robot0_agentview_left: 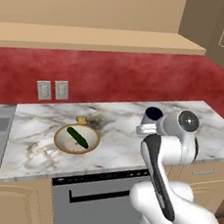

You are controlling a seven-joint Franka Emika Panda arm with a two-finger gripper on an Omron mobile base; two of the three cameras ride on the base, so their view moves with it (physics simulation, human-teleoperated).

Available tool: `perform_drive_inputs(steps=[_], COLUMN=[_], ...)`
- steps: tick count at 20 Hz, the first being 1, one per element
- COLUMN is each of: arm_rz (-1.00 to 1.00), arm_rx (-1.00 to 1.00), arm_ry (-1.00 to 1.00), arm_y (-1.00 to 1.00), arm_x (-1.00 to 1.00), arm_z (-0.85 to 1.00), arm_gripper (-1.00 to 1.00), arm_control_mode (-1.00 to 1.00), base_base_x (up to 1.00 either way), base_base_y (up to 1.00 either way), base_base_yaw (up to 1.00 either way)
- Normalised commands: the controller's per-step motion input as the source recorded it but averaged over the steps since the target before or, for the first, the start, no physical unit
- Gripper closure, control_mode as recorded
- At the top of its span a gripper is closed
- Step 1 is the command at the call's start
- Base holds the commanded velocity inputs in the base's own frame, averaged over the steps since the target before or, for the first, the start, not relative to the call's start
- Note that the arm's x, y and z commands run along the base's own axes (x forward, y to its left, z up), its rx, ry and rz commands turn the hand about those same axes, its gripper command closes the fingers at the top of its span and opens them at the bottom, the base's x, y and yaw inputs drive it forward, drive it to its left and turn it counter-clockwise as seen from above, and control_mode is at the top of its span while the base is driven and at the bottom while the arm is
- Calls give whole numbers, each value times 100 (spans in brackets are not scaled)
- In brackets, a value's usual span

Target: Move the mug from next to the sink to the open cabinet. Then, move the bowl with the cucumber to the fridge to clear the area for faucet cleaning.

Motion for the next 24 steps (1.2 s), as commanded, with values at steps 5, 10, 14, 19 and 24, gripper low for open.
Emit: perform_drive_inputs(steps=[5,10,14,19,24], arm_rz=[0,0,0,1,3], arm_rx=[0,0,0,3,2], arm_ry=[0,0,-5,0,6], arm_y=[0,0,0,0,0], arm_x=[-65,-20,2,36,89], arm_z=[100,100,100,100,36], arm_gripper=[100,100,100,100,100], arm_control_mode=[-100,-100,-100,-100,-100], base_base_x=[0,0,0,0,0], base_base_y=[0,0,0,0,0], base_base_yaw=[0,0,0,0,0])
